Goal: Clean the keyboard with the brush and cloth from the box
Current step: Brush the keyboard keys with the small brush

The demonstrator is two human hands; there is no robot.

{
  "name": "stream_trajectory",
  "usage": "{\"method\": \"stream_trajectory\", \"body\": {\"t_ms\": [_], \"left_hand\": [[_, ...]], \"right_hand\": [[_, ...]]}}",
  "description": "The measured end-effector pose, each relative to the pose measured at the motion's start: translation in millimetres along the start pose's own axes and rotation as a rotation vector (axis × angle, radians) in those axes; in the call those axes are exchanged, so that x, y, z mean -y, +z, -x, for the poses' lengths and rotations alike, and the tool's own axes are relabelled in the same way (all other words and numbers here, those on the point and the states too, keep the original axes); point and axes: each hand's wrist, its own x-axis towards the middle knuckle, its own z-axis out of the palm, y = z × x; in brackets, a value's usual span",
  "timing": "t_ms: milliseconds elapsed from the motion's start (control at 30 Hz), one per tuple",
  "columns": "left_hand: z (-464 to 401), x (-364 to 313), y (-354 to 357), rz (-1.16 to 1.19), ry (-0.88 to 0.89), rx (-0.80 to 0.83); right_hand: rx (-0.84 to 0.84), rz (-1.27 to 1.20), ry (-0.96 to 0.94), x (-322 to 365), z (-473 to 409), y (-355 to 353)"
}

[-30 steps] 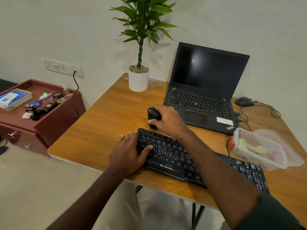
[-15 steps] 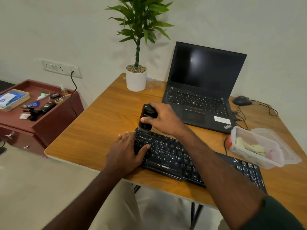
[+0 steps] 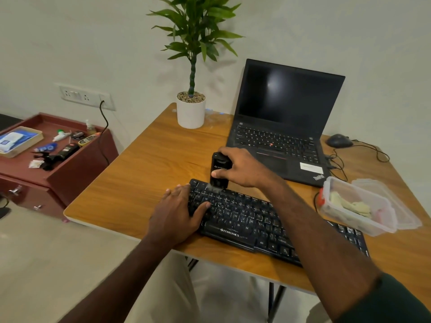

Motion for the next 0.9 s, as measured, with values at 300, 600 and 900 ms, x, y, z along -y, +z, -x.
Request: {"method": "stream_trajectory", "body": {"t_ms": [300, 600, 900], "left_hand": [[-1, 4, 4, 0.007, 0.015, -0.006], [-1, 3, 5, -0.009, 0.017, -0.012], [-2, 3, 5, -0.012, 0.009, -0.003]], "right_hand": [[-0.035, -0.123, -0.022, -9, 17, 7], [-0.134, -0.134, -0.053, -6, 24, 9], [-0.131, -0.188, 0.022, -14, 26, 0]]}}
